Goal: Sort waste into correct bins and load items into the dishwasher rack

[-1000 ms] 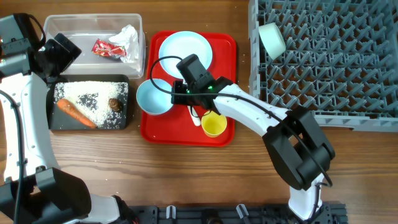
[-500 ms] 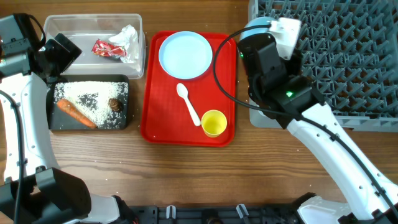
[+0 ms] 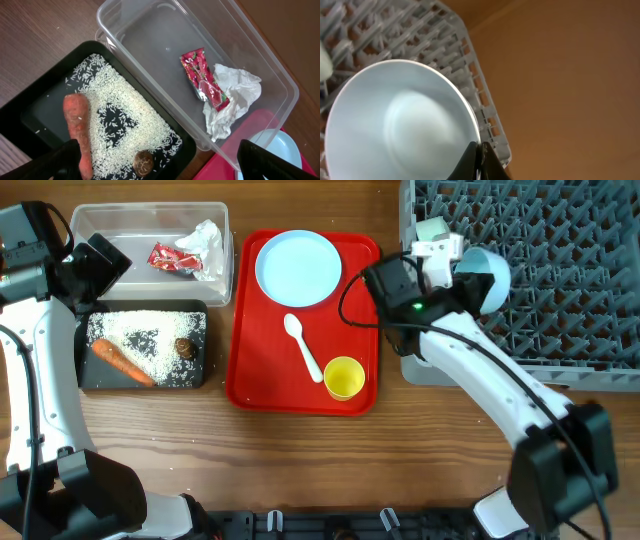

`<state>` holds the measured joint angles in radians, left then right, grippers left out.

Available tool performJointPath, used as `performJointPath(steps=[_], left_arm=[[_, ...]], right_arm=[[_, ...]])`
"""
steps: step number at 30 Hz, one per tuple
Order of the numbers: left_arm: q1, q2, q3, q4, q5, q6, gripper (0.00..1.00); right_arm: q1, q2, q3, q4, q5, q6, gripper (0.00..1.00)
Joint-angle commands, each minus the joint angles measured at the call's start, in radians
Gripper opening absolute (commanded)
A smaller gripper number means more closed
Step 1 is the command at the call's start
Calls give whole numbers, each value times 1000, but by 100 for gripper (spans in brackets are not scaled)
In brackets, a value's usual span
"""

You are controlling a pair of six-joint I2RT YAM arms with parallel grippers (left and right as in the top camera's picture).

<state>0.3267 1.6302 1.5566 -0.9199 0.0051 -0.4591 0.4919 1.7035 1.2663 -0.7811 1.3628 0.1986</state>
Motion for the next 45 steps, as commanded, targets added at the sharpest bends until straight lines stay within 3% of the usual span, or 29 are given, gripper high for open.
performJointPath(steps=[1,8,13,27,28,29,31,40,42,45], left_arm=[[3,-14,-1,2,5,-13,100],[3,-14,-1,2,5,-13,100],[3,-14,-1,2,5,-13,100],[3,-14,-1,2,5,-13,100],[3,-14,-1,2,5,-13,100],[3,-14,-1,2,5,-13,100],[3,-14,-1,2,5,-13,100],[3,-14,-1,2,5,-13,100],[3,-14,-1,2,5,-13,100],[3,-14,-1,2,5,-13,100]], right_arm=[[-2,59,0,1,35,-47,4],[-2,74,-11,6,30,-53,4],[0,74,-11,2,-122,-68,4],[23,73,-11,2,-266,-68,4],[31,73,-11,-3,-265,-67,40],[48,73,-10,-3,-265,-68,67],[74,71,-7,3,-266,-67,85],[150,36,33,86,-341,-65,87],[150,14,56,119,-394,-65,78],[152,-28,100,204,-671,-55,70]])
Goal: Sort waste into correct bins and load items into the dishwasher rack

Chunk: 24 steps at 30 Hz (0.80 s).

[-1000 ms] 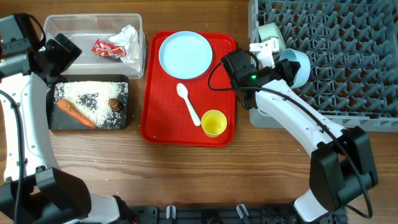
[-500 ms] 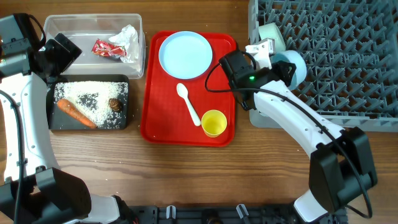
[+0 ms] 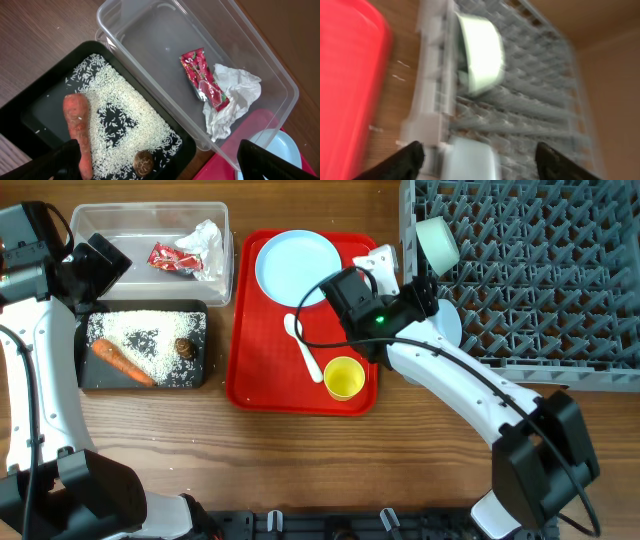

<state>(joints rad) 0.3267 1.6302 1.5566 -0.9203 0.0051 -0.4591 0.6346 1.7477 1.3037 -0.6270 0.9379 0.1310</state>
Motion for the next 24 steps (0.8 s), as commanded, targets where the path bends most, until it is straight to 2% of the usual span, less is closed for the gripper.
performJointPath(steps=[1,4,6,9,13,14,18,24], left_arm=[[3,-14,-1,2,5,-13,100],[3,-14,-1,2,5,-13,100],[3,-14,-1,2,5,-13,100],[3,-14,-1,2,5,-13,100],[3,-14,-1,2,5,-13,100],[3,-14,-1,2,5,-13,100],[3,-14,-1,2,5,-13,100],[3,-14,-1,2,5,-13,100]], right_arm=[[10,-89,72,95,-380,59,69],[10,-102,72,171,-757,153,68],[10,-102,72,105,-888,164,71],[10,-102,64,-77,-914,159,81],[9,-102,0,-204,-921,160,81],[9,-102,-22,-202,-921,159,80],[10,-102,-82,-200,-931,157,66],[9,-103,-83,-166,-940,156,64]])
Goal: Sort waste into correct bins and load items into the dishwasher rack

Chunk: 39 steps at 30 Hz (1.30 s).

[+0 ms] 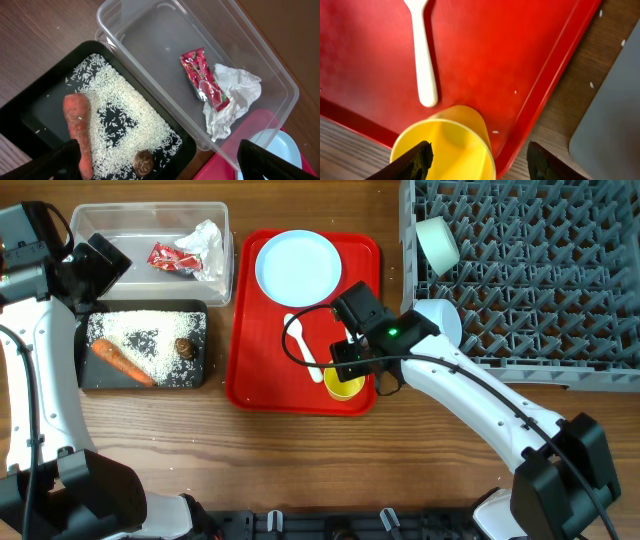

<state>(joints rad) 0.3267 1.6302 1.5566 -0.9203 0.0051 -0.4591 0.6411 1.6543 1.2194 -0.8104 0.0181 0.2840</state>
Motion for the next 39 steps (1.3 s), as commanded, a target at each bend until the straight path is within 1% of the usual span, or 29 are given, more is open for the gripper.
performJointPath(steps=[1,3,5,9,13,15,16,17,18,19,21,22,23,24,25,26,29,30,31,34,35,37,39], left_arm=[[3,-14,-1,2,5,-13,100],[3,-14,-1,2,5,-13,100],[3,-14,-1,2,5,-13,100],[3,-14,-1,7,5,-14,100],[3,-14,-1,6,5,-14,100],[3,-14,-1,5,13,-21,100],[3,-14,-1,-5,47,-21,100],[3,-14,-1,-36,125,-20,100],[2,-14,-1,-32,196,-19,100],[-1,-12,-1,-33,266,8,100],[-31,-5,-1,-36,426,113,100],[-55,2,-1,-43,471,116,100],[-94,10,-1,-52,505,125,100],[-167,23,-1,-65,556,227,98],[-224,34,-1,-77,567,285,97],[-281,43,-1,-89,565,324,97],[-495,87,-1,-148,548,531,100],[-558,101,-1,-174,521,590,100],[-641,126,-1,-200,455,626,100],[-781,195,-1,-219,326,636,100],[-828,229,-1,-217,314,636,98],[-875,269,-1,-218,303,636,94],[-911,312,-1,-222,288,635,87]], right_arm=[[3,-10,13,17,-21,4,64],[-4,-20,61,17,-39,2,64],[-22,-37,134,31,-46,-38,64],[-77,-50,235,89,-46,-72,62],[-113,-50,244,92,-47,-71,63],[-123,-50,244,90,-64,-71,66],[-127,-50,244,88,-77,-72,70],[-134,-50,244,81,-80,-72,71],[-140,-50,245,72,-80,-71,72],[-148,-51,245,64,-80,-71,73],[-172,-56,245,55,-80,-71,75],[-190,-63,245,55,-80,-71,76],[-215,-75,247,55,-80,-68,77],[-255,-98,248,55,-80,-43,82],[-286,-120,248,55,-80,-36,83],[-314,-138,248,54,-81,-37,85],[-413,-202,248,51,-80,-42,94],[-439,-219,248,50,-80,-49,98],[-457,-228,248,50,-80,-48,98],[-466,-232,248,42,-80,-47,99],[-466,-232,248,37,-80,-46,98],[-466,-232,248,27,-80,-47,98],[-466,-232,248,11,-80,-48,99]])
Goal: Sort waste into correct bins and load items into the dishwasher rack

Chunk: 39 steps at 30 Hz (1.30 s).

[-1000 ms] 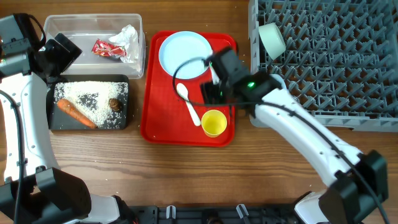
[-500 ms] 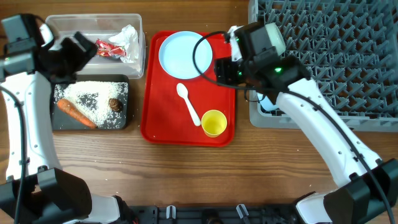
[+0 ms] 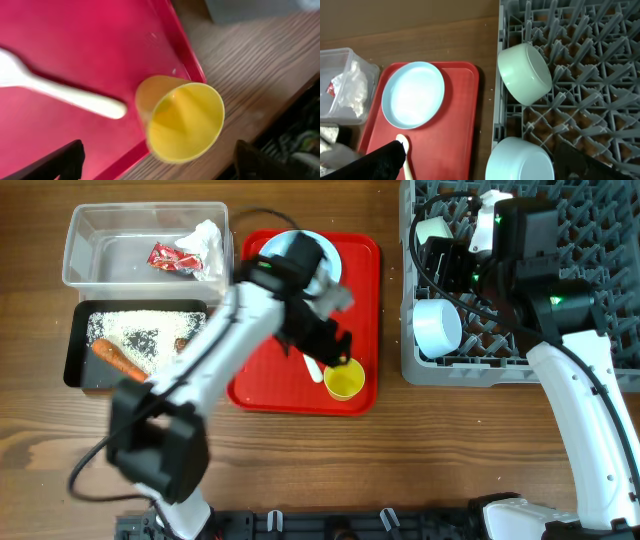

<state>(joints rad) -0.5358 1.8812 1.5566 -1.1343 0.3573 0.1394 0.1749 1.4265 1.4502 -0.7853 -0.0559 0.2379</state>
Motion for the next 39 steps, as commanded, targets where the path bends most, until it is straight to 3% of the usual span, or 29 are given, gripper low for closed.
performJointPath(steps=[1,4,8,13,14,15,23,28,32,36,39], left_arm=[[-56,74,-1,-12,-63,36,84],[-61,96,-1,-32,-63,32,71],[-61,96,-1,-29,-63,33,29],[-63,98,-37,26,-63,32,20],[-63,98,-52,41,-64,32,7],[-61,98,-55,51,-64,15,4],[-7,85,-14,48,-32,-129,4],[183,-6,44,53,351,-117,4],[372,-38,44,175,826,-117,4],[478,-37,44,324,1212,-118,4],[495,-37,45,338,1220,-126,4]], right_arm=[[0,-4,17,-20,-6,-2,98],[0,-4,17,-26,-6,-2,98],[0,-4,17,-27,-6,-2,98],[0,-4,16,-35,-6,-2,98],[0,-4,16,-36,-6,-2,98],[0,-4,16,-36,-6,-2,98],[0,-3,16,-39,-7,-2,98],[0,-3,16,-21,-154,-37,98],[0,5,16,64,-413,-102,98],[2,58,14,218,-681,-130,98],[2,126,14,378,-926,-125,97]])
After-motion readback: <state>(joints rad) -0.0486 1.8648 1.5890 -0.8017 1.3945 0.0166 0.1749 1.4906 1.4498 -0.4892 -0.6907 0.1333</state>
